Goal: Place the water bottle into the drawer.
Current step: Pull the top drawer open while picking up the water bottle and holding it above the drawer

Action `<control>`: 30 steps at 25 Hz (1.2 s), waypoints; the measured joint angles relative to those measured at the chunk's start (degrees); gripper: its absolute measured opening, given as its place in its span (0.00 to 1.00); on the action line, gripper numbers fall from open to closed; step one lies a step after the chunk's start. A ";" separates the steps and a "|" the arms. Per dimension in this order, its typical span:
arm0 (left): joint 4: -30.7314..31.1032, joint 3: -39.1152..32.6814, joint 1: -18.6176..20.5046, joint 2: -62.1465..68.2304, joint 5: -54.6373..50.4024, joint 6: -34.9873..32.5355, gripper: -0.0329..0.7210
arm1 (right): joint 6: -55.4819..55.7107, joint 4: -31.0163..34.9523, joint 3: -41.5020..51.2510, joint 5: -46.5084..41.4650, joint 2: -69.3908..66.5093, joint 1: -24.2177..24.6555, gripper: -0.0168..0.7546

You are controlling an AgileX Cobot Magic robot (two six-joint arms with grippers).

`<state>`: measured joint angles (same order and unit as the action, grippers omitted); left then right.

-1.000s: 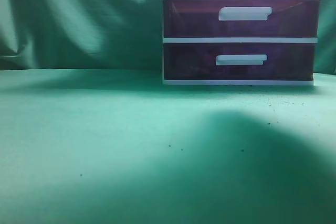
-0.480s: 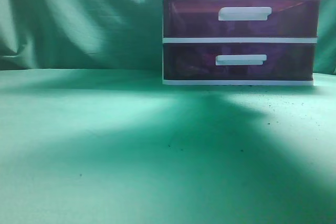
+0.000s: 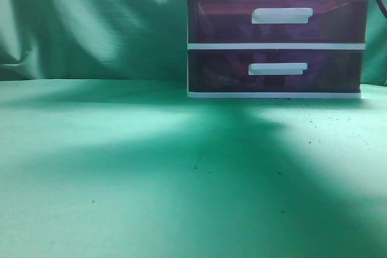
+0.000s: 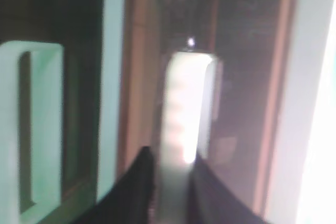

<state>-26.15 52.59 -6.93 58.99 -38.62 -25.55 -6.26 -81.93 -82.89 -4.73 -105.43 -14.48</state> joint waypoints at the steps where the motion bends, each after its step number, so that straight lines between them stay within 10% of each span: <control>1: 0.09 0.00 0.00 0.00 0.22 0.00 0.44 | 0.29 -0.25 -0.27 0.03 -0.04 0.00 0.19; 30: -8.36 5.85 0.00 0.58 0.66 -1.94 0.44 | 8.47 -1.87 36.65 -0.21 34.10 -5.63 0.12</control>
<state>-34.51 58.44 -6.93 59.57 -37.96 -27.49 2.20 -83.80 -46.24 -4.95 -71.33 -20.12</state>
